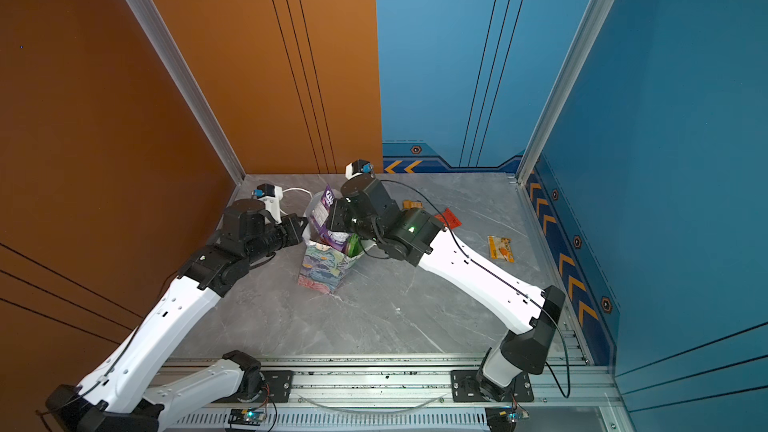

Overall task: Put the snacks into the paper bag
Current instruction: 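Carry the purple bag over the paper bag opening held by the left gripper, then lower the purple bag into the paper bag with the right gripper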

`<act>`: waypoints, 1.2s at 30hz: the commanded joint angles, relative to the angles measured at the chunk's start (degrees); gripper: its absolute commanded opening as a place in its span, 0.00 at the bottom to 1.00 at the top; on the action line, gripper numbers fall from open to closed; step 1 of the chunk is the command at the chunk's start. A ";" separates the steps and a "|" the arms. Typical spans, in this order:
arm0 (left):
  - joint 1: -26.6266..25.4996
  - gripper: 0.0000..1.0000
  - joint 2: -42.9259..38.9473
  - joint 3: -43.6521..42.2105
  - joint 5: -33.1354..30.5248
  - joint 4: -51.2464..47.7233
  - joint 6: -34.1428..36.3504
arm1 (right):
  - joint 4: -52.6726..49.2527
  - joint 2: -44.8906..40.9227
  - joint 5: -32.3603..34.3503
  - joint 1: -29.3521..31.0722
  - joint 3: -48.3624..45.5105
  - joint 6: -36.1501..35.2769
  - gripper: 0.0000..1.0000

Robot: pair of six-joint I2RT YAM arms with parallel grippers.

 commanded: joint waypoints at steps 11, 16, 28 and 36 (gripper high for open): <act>0.49 0.00 -1.74 0.59 -0.31 4.02 1.00 | -0.51 4.57 -7.58 1.38 3.04 -0.80 0.00; 0.57 0.00 -1.96 0.43 -0.57 4.02 0.98 | 0.15 5.80 -9.77 0.55 2.09 -1.14 0.00; 1.41 0.00 -2.47 0.08 -0.11 4.47 0.70 | 1.05 8.37 -12.39 -1.91 0.47 -0.63 0.00; 1.45 0.00 -2.40 0.02 0.09 4.46 0.72 | 1.00 11.50 -12.69 -2.81 0.47 -0.61 0.00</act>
